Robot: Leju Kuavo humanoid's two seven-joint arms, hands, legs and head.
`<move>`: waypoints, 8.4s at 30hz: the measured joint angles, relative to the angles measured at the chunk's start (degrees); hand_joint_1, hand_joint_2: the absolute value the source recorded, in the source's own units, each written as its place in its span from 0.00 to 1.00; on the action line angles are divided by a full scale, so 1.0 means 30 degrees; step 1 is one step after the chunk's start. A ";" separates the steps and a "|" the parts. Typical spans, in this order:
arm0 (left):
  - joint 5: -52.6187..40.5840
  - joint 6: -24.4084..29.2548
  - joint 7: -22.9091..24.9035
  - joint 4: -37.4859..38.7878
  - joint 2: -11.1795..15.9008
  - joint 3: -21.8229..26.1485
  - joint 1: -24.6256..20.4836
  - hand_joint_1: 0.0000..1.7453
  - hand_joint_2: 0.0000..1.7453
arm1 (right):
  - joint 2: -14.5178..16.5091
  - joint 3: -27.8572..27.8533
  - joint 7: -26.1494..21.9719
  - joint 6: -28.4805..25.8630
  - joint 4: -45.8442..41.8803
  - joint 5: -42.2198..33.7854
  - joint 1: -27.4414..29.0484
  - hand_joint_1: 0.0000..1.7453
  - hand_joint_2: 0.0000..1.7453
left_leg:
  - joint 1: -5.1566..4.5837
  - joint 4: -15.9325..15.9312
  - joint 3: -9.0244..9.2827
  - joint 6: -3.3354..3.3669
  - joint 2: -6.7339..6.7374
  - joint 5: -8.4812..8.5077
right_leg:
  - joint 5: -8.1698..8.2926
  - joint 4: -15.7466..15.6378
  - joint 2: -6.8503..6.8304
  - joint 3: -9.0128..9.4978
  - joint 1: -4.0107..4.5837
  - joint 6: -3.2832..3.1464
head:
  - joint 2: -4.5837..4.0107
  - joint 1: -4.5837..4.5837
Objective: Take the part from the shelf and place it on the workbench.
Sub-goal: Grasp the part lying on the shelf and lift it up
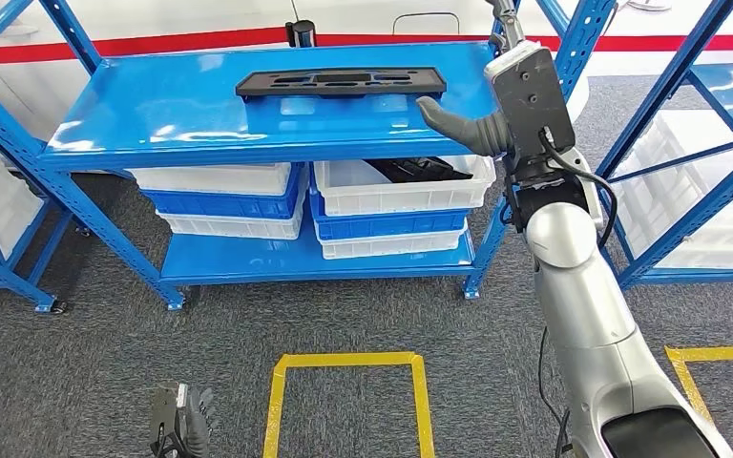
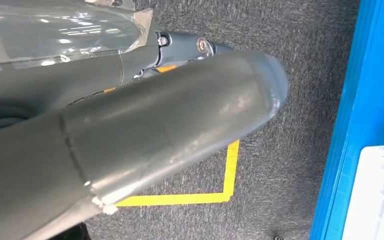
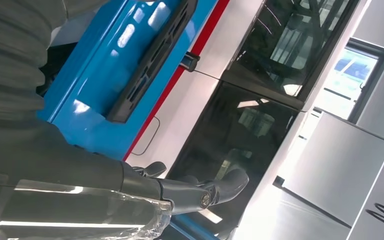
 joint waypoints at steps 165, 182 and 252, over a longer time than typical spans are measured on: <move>-0.0182 0.4927 1.1054 0.4577 0.1885 -0.0357 0.3741 0.00 0.00 | 0.2495 1.0440 0.0235 -0.1223 0.6722 1.0684 0.1853 0.00 1.00 | -0.0076 -0.4889 0.1067 0.0475 -0.0144 0.3587 | -0.1292 -0.0830 0.0088 0.1678 0.0427 0.0550 | 0.0000 0.0160; 0.0413 0.5417 1.1176 0.4579 0.1603 -0.0364 0.3764 0.00 0.00 | 0.3712 0.8713 0.0791 -0.2413 1.2105 1.3584 0.1471 0.00 1.00 | -0.0072 -0.4890 0.1085 0.0475 -0.0139 0.3587 | -0.1293 -0.0830 0.0088 0.1688 0.0429 0.0548 | 0.0000 0.0162; 0.1191 0.6182 0.4708 0.4544 0.2000 -0.0364 0.4075 0.00 0.00 | 0.3406 0.6218 0.0129 -0.3544 1.0524 1.4946 0.2350 1.00 1.00 | -0.0066 -0.4892 0.1161 0.0449 -0.0138 0.3567 | -0.1309 -0.0832 0.0094 0.1751 0.0427 0.0530 | 0.0000 0.0160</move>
